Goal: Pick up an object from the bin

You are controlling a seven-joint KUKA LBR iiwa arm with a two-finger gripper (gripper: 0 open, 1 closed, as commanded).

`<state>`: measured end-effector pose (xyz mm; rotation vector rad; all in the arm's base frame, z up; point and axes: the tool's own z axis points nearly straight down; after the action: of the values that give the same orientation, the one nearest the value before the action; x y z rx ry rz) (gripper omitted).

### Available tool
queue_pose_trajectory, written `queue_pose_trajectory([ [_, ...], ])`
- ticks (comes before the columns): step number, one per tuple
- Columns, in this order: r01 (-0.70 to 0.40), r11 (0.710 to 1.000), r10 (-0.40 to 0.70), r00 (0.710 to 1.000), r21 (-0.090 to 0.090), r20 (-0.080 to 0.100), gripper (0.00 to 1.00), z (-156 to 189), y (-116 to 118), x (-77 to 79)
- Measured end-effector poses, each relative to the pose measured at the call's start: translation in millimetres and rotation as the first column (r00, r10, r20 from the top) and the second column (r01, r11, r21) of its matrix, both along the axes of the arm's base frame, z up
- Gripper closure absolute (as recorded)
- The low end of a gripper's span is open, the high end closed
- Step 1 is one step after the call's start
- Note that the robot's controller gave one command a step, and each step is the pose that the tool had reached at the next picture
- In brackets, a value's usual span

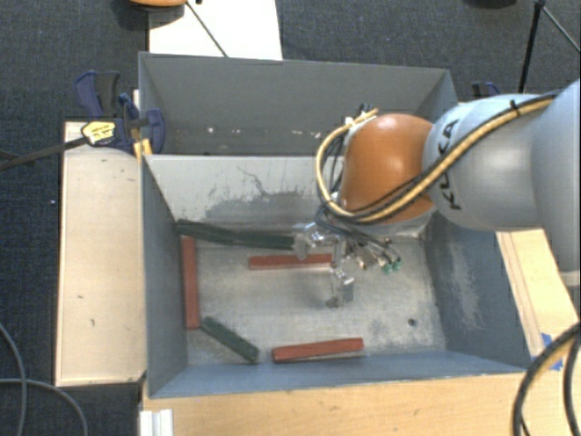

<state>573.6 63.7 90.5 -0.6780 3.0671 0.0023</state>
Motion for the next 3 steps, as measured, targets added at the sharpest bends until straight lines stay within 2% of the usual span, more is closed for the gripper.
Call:
queue_pose_trajectory([
  [1,0.187,0.982,-0.187,0.982,0.002,0.004,1.00,-18.6,17.7,18.9],
  [2,0.189,0.982,-0.189,0.982,0.000,0.002,0.00,-19.6,16.9,18.3],
  [3,0.189,0.982,-0.189,0.982,0.000,0.002,0.00,-19.7,16.8,18.2],
])
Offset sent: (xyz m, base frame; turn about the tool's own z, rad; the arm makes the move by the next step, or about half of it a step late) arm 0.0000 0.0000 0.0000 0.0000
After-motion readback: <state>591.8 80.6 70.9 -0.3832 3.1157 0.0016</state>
